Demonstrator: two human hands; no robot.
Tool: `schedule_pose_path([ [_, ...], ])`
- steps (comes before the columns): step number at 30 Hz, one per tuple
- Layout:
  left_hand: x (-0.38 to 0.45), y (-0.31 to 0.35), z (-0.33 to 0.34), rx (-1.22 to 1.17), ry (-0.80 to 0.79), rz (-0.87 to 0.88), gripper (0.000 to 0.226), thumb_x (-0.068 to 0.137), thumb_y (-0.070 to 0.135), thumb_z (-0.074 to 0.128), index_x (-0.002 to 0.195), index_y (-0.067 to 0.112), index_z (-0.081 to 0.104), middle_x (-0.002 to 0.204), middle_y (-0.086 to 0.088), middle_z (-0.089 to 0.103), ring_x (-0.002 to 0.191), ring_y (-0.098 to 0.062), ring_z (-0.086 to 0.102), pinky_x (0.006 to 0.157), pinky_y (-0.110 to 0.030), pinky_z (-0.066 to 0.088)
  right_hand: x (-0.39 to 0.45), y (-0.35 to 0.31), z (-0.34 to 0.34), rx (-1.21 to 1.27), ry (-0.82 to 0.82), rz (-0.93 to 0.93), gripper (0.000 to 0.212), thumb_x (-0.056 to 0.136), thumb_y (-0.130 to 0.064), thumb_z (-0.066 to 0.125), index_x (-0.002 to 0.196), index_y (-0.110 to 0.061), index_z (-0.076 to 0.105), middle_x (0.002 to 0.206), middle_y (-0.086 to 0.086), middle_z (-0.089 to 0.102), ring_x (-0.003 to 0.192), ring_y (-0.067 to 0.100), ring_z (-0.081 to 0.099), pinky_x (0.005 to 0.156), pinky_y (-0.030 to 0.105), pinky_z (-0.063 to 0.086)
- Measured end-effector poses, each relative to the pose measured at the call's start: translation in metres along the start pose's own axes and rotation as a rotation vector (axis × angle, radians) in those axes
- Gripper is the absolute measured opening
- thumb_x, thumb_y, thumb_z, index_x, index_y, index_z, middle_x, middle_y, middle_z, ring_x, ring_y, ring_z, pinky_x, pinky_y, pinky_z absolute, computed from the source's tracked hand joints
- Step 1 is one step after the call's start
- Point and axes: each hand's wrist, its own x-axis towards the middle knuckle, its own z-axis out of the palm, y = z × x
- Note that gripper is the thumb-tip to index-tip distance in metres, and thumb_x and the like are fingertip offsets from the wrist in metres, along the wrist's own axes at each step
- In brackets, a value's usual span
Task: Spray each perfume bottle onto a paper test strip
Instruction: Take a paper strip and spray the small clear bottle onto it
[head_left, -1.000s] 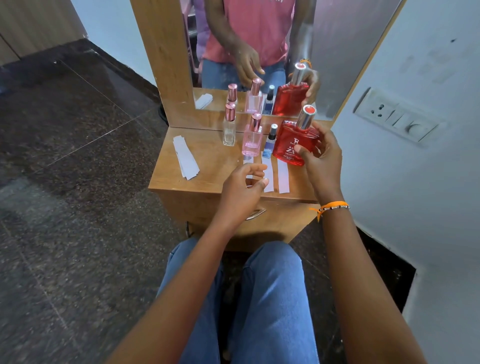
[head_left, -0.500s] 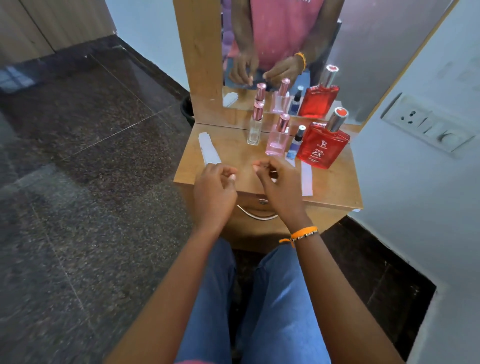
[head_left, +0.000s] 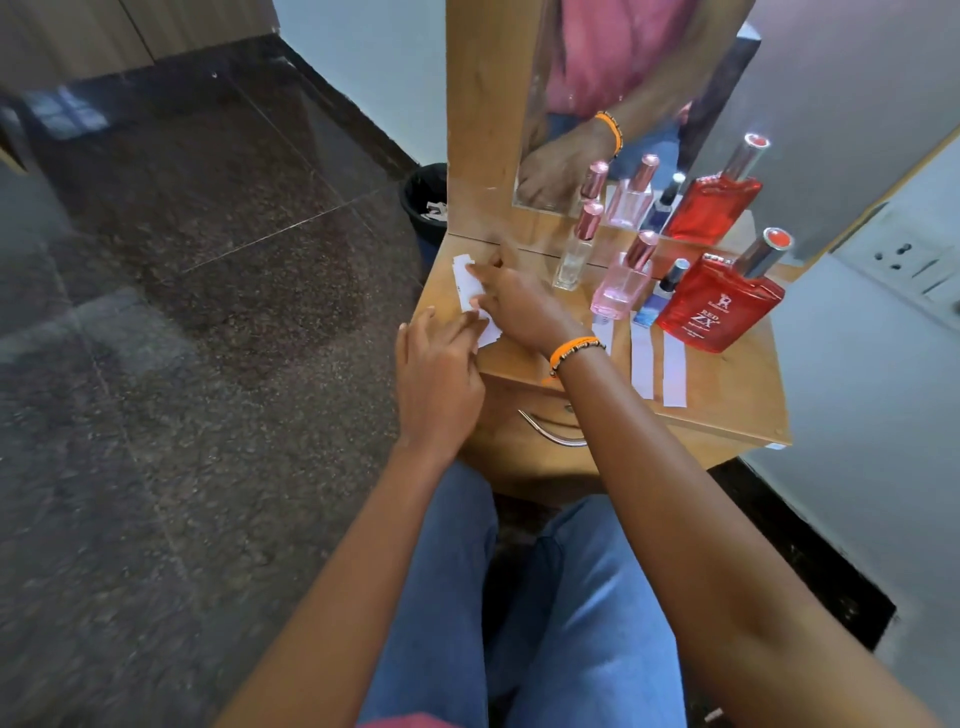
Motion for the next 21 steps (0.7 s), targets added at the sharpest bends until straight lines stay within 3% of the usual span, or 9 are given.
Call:
schedule_pose_path([
  [6, 0.002, -0.004, -0.001, -0.020, -0.028, -0.018, 0.049, 0.088, 0.000, 0.040, 0.128, 0.023, 0.057, 0.132, 0.010, 0.058, 0.135, -0.029, 0.032, 0.116, -0.050, 0.009, 0.001, 0.002, 0.005, 0.100, 0.079, 0.020, 0.025, 0.089, -0.008, 0.061, 0.113, -0.003, 0.066, 0.129, 0.019, 0.048, 0.099, 0.034, 0.058, 0.090, 0.044, 0.047],
  [9, 0.002, -0.004, -0.001, -0.041, -0.026, -0.020, 0.051, 0.087, -0.002, 0.041, 0.128, 0.022, 0.058, 0.132, 0.010, 0.058, 0.135, -0.029, 0.032, 0.116, -0.050, 0.008, -0.002, 0.001, 0.004, 0.233, 0.150, 0.056, 0.021, 0.082, -0.004, 0.068, 0.103, -0.006, 0.067, 0.100, 0.011, 0.059, 0.083, 0.022, 0.056, 0.082, 0.040, 0.050],
  [12, 0.001, -0.004, -0.002, -0.041, -0.029, -0.015, 0.052, 0.086, -0.003, 0.040, 0.128, 0.022, 0.057, 0.133, 0.010, 0.057, 0.135, -0.029, 0.032, 0.116, -0.049, 0.008, -0.005, 0.000, 0.005, 0.446, 0.210, 0.094, 0.027, 0.078, 0.002, 0.070, 0.102, -0.007, 0.065, 0.077, -0.004, 0.052, 0.070, 0.009, 0.048, 0.071, 0.026, 0.046],
  [15, 0.002, -0.003, -0.003, -0.043, -0.045, -0.017, 0.054, 0.085, -0.003, 0.039, 0.129, 0.024, 0.056, 0.134, 0.011, 0.055, 0.137, -0.028, 0.030, 0.117, -0.047, 0.005, -0.005, -0.005, 0.004, 0.644, 0.276, 0.148, 0.029, 0.077, -0.001, 0.075, 0.102, -0.008, 0.061, 0.073, -0.003, 0.056, 0.068, 0.005, 0.052, 0.061, 0.008, 0.042],
  [21, 0.002, -0.004, -0.004, -0.044, -0.055, -0.006, 0.054, 0.085, -0.003, 0.039, 0.129, 0.023, 0.056, 0.134, 0.008, 0.055, 0.136, -0.028, 0.031, 0.116, -0.049, 0.009, 0.000, -0.012, 0.003, 0.719, 0.378, 0.246, 0.025, 0.074, -0.001, 0.078, 0.091, -0.010, 0.062, 0.066, -0.001, 0.058, 0.064, 0.006, 0.056, 0.054, 0.006, 0.044],
])
